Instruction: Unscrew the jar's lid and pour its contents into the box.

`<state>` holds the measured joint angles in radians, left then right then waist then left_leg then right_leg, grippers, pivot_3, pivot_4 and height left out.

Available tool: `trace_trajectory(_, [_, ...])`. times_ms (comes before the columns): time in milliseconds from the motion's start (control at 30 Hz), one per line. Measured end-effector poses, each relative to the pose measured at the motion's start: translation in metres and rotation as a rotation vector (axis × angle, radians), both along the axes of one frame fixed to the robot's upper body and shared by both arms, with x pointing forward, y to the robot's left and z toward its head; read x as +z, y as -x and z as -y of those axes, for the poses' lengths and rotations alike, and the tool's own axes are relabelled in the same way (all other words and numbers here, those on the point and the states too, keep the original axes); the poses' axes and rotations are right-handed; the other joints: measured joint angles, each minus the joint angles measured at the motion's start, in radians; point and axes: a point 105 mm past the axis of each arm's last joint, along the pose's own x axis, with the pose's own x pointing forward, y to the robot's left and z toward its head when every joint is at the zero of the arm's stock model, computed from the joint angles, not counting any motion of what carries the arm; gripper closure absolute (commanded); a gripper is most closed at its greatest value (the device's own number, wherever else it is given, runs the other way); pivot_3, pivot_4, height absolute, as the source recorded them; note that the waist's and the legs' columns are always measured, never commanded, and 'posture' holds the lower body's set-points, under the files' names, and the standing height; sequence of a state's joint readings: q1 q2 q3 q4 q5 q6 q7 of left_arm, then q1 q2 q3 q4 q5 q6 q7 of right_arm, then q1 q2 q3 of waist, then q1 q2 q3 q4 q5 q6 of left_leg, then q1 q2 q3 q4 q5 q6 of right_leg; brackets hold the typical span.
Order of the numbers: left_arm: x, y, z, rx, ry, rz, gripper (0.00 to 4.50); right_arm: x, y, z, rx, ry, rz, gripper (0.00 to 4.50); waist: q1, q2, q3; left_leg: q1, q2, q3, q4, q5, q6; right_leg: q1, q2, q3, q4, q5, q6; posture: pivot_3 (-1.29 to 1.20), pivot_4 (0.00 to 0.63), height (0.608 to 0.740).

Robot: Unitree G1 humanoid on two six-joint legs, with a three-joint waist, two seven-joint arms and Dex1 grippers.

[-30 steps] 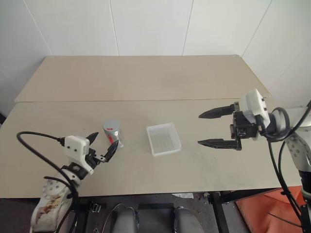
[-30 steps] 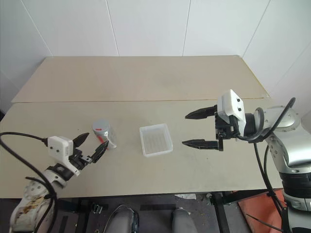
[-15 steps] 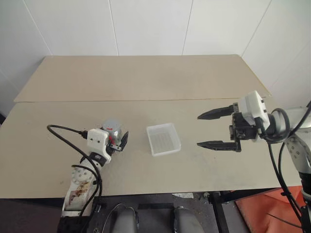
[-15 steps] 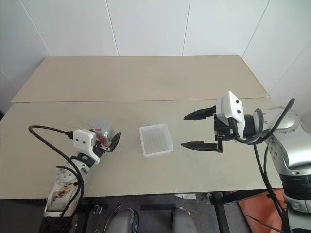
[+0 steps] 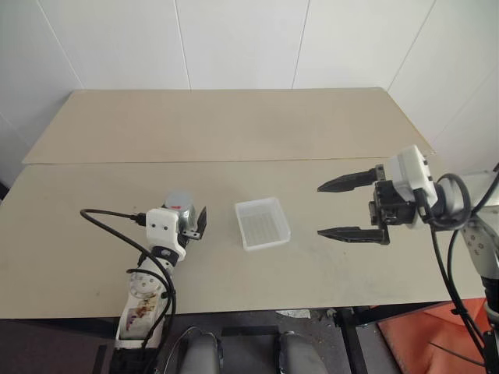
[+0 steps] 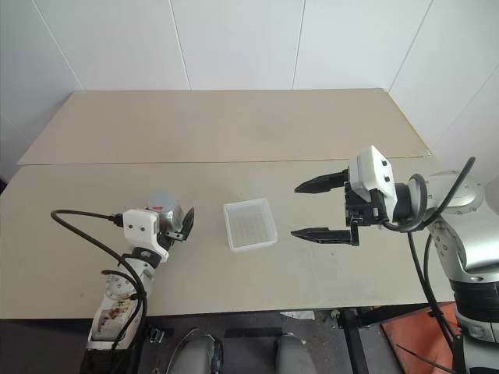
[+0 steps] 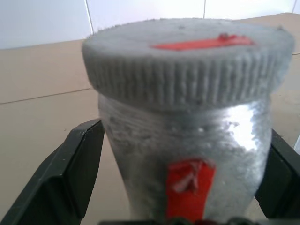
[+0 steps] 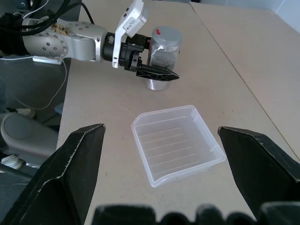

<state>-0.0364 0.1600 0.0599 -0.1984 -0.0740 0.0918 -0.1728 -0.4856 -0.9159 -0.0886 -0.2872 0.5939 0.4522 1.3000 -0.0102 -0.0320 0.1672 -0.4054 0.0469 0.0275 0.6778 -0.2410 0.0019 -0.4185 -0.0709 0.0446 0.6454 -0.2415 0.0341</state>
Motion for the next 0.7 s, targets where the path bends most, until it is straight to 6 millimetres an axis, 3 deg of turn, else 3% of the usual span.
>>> trace_trajectory(33, [0.001, 0.0, 0.001, 0.007, 0.002, 0.003, 0.02, 0.0, 0.0, 0.0, 0.001, 0.0, 0.0, 0.0, 0.0, 0.0, 0.0, 0.0, 0.0, 0.0, 0.0, 0.0, 0.0, 0.0, 0.0, 0.0, 0.0, 0.0, 0.0, 0.0, 0.15, 0.74])
trace_trajectory(133, [0.001, 0.0, 0.0, 0.04, 0.006, 0.006, 0.62, 0.0, 0.0, 0.0, 0.003, 0.001, 0.001, 0.0, 0.001, 0.0, 0.0, 0.0, 0.0, 0.0, 0.0, 0.0, 0.0, 0.0, 0.0, 0.0, 0.0, 0.0, 0.0, 0.0, 0.15, 0.74])
trace_trajectory(333, [0.002, 0.001, 0.003, 0.044, -0.01, 0.012, 2.57, 0.0, 0.0, 0.0, 0.005, 0.001, 0.005, 0.0, 0.001, 0.0, 0.0, 0.0, 0.0, 0.0, 0.0, 0.0, 0.0, 0.0, 0.0, 0.0, 0.0, 0.0, 0.0, 0.0, 0.15, 0.74])
trace_trajectory(533, [0.008, -0.002, 0.004, 0.036, -0.021, 0.032, 2.57, 0.001, 0.001, -0.002, 0.006, -0.002, 0.014, 0.0, 0.001, 0.0, 0.0, 0.0, 0.0, 0.0, 0.0, 0.0, 0.0, 0.0, 0.0, 0.0, 0.0, 0.0, 0.0, 0.0, 0.15, 0.74])
trace_trajectory(700, [0.028, -0.004, 0.001, -0.158, -0.043, 0.003, 2.57, 0.004, -0.002, -0.013, -0.001, -0.05, 0.04, 0.0, -0.005, 0.0, 0.0, 0.0, 0.0, 0.0, 0.0, 0.0, 0.0, -0.001, 0.001, 0.0, 0.001, 0.0, 0.0, 0.0, 0.15, 0.74])
